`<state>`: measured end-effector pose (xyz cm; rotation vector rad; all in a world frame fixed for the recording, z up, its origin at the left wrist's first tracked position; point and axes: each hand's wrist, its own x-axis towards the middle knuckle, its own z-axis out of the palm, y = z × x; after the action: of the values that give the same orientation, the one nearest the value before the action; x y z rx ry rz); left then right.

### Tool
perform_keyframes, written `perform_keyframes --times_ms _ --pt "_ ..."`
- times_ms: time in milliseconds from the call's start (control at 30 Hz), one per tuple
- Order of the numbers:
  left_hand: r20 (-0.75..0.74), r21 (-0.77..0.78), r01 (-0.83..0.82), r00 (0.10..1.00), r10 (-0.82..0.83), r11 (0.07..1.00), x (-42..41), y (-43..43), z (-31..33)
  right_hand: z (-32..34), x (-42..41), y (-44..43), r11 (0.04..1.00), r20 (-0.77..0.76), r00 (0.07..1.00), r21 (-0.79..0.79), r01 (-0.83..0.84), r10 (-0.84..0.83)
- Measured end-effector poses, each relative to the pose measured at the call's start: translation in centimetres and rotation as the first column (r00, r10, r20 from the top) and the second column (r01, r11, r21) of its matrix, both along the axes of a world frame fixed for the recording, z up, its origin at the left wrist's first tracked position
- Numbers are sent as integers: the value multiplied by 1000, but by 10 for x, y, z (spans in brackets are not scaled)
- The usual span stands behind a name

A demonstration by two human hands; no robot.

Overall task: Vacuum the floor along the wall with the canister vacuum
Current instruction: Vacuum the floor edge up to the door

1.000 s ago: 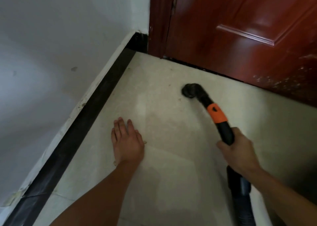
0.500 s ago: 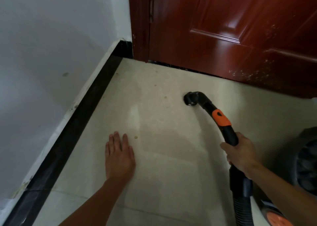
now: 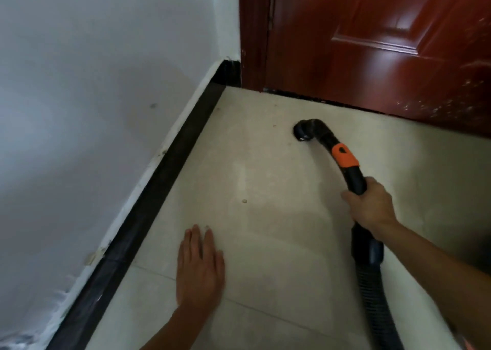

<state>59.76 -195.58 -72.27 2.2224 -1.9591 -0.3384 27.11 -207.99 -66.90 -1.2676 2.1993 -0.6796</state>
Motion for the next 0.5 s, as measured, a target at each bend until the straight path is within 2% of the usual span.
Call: perform_keyframes --times_ms 100,300,500 --pt "26 -8 -28 999 28 1000 6 11 -4 2 23 -58 999 -8 999 -19 -42 42" --pt "53 13 -11 999 10 1000 10 8 -15 -7 102 -152 990 80 988 -64 -127 132" --pt "67 32 -2 998 0 1000 15 6 -12 -11 165 -136 935 113 928 -45 -353 356"
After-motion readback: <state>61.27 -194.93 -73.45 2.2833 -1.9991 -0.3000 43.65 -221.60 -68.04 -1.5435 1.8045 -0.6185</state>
